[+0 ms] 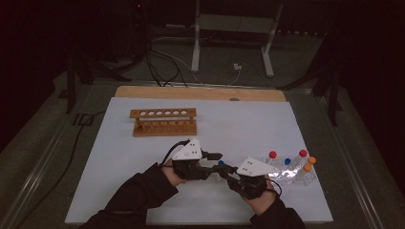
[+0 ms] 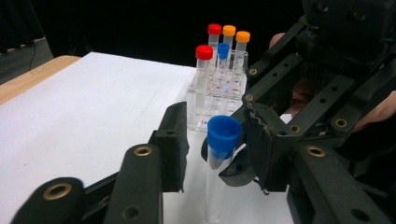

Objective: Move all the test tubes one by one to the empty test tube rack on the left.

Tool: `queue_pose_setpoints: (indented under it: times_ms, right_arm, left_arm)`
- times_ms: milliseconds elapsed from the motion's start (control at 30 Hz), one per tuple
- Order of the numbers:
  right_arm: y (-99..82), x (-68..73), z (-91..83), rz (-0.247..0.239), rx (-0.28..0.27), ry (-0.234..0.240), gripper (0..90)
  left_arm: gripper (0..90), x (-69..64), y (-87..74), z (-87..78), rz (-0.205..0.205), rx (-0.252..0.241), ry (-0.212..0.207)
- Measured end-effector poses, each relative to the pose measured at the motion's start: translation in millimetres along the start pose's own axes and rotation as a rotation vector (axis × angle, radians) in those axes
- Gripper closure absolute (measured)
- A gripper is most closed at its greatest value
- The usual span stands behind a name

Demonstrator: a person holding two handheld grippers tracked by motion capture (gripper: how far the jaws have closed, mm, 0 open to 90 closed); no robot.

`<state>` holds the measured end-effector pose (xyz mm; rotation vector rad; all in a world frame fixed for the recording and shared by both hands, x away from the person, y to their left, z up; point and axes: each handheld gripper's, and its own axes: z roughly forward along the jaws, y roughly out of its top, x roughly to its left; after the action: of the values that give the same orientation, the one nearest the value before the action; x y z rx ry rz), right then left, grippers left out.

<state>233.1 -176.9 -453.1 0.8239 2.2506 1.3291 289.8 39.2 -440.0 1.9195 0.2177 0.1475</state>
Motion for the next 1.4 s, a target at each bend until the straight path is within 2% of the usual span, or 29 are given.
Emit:
queue_pose_setpoints:
  times_ms: [167, 300, 400, 433, 467, 500, 533, 567, 633, 667, 767, 800, 867, 967, 1167, 1267, 1400]
  right_arm:
    - [0.0, -0.8, 0.0, 0.005, -0.001, -0.003, 76.6]
    - [-0.1, -1.7, -0.4, 0.012, -0.005, -0.005, 76.5]
    - [0.2, -3.0, -1.0, 0.026, -0.007, 0.002, 75.0]
    - [0.2, -3.0, -1.2, 0.03, -0.009, -0.008, 69.9]
    - [0.2, -3.0, -1.2, 0.03, -0.009, -0.008, 69.9]
    - [-0.1, -3.5, -1.7, 0.044, -0.01, 0.0, 59.4]
    - [-0.1, -3.5, -1.7, 0.044, -0.01, 0.0, 59.4]
    - [-0.1, -3.5, -2.5, 0.052, -0.016, -0.02, 51.0]
    - [-0.1, -4.4, -4.1, 0.061, -0.03, -0.028, 42.2]
    - [-0.1, -4.9, -5.0, 0.065, -0.035, -0.031, 38.7]
    - [0.0, -7.1, -8.2, 0.082, -0.064, -0.04, 26.9]
    - [0.4, -7.8, -9.3, 0.089, -0.074, -0.038, 23.9]
    - [1.1, -9.5, -11.5, 0.101, -0.092, -0.033, 18.8]
    - [1.4, -11.6, -14.8, 0.11, -0.112, -0.02, 12.8]
    - [0.6, -13.9, -17.4, 0.11, -0.13, 0.005, 2.9]
    - [-0.1, -16.0, -19.0, 0.121, -0.145, 0.015, 1.8]
    - [-0.4, -17.7, -21.0, 0.137, -0.156, 0.019, 0.0]
  left_arm:
    - [75.5, -0.6, -0.3, 2.1, -0.001, 0.0, -0.005]
    - [76.6, -2.6, 1.2, 3.6, 0.015, -0.001, 0.017]
    - [77.4, -0.9, 2.0, 2.7, 0.015, 0.0, 0.014]
    - [77.6, -0.9, 2.0, 2.7, 0.015, 0.0, 0.014]
    - [77.6, 0.3, 2.6, 1.5, 0.017, 0.001, 0.016]
    - [77.7, 3.2, 4.0, -2.4, 0.024, -0.006, 0.03]
    - [77.6, 3.2, 4.0, -2.4, 0.024, -0.006, 0.03]
    - [77.7, 8.1, 5.9, -8.0, 0.02, -0.016, 0.05]
    - [77.7, 13.2, 7.9, -13.8, 0.024, -0.022, 0.077]
    - [77.7, 13.2, 7.9, -13.8, 0.024, -0.022, 0.077]
    - [77.7, 22.0, 11.5, -22.8, 0.021, -0.022, 0.111]
    - [77.7, 29.1, 13.7, -28.6, 0.018, -0.02, 0.135]
    - [77.7, 32.9, 14.7, -31.6, 0.017, -0.02, 0.149]
    - [77.8, 47.9, 19.0, -41.3, 0.01, -0.015, 0.191]
    - [77.8, 61.9, 27.3, -48.7, 0.006, -0.012, 0.238]
    - [77.8, 69.3, 33.0, -52.0, 0.009, -0.016, 0.263]
    - [77.8, 80.5, 38.2, -55.3, 0.011, -0.002, 0.318]
